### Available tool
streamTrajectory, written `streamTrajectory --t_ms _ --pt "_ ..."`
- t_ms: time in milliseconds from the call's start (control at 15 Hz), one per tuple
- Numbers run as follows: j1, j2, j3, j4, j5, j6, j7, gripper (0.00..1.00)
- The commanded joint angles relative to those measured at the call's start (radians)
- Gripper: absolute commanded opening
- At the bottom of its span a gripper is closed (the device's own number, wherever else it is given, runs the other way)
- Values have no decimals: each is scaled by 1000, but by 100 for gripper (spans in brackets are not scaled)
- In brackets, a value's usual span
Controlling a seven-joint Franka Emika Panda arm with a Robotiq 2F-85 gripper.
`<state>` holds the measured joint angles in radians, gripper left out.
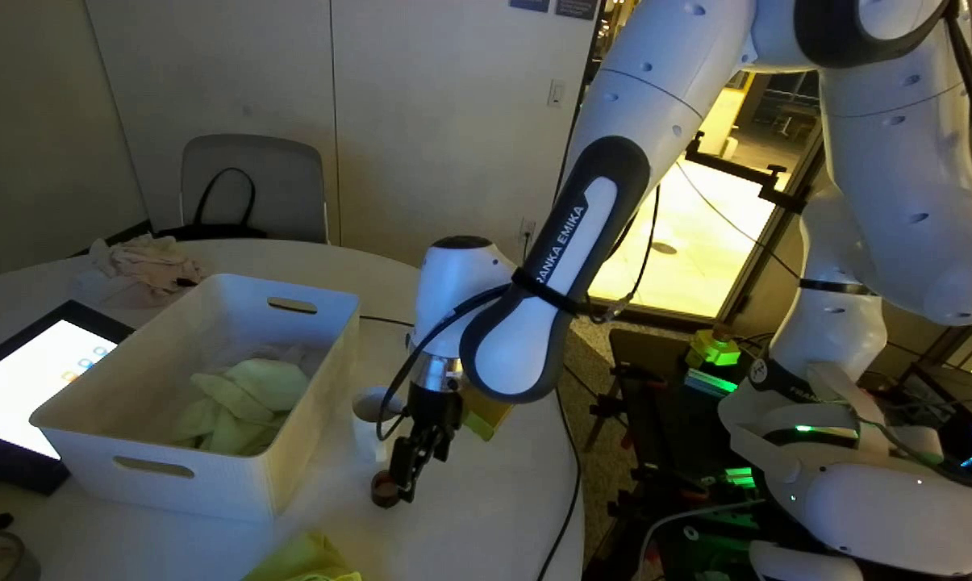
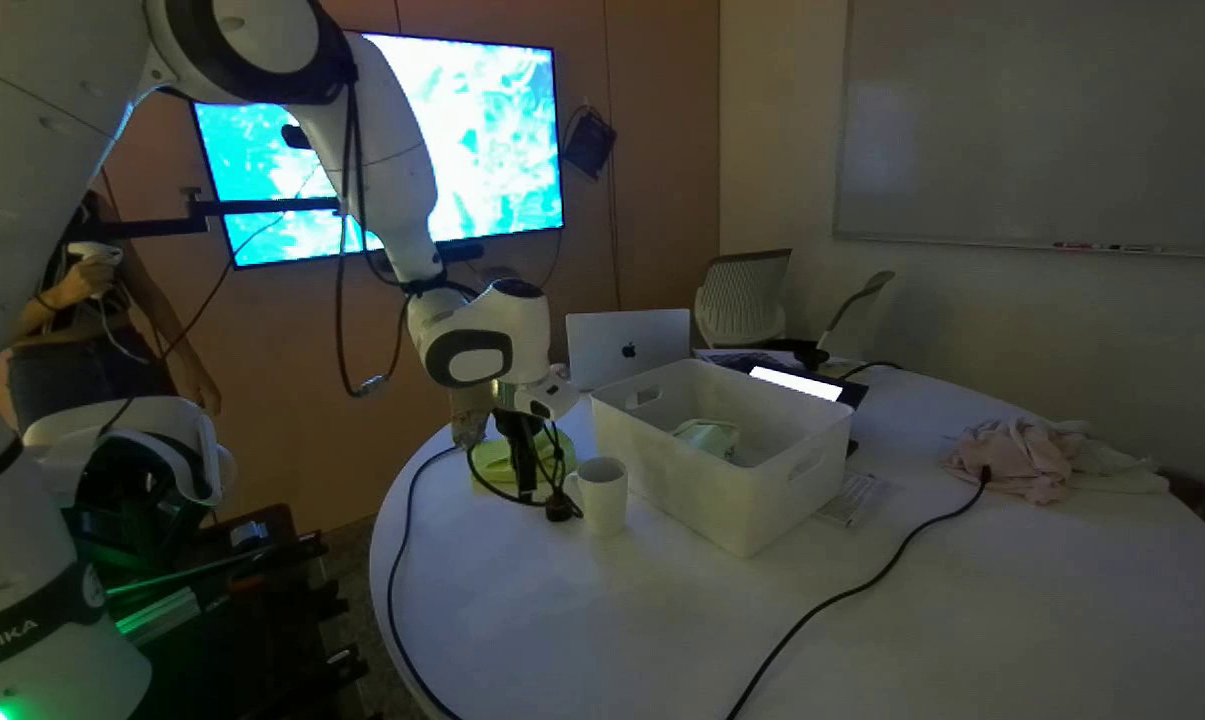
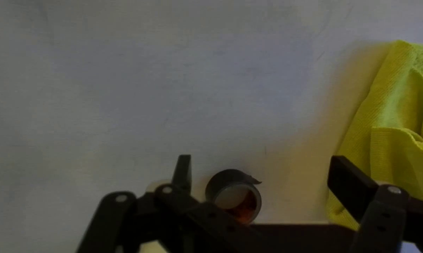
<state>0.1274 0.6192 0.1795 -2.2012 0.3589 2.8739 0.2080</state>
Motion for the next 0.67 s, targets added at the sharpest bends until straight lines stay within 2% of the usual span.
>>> streamTrajectory --t_ms 0,267,600 --pt "41 39 -12 33 -5 84 66 100" --pt "87 53 -50 37 -14 139 125 100" --pt "150 52 -126 27 -35 128 175 100"
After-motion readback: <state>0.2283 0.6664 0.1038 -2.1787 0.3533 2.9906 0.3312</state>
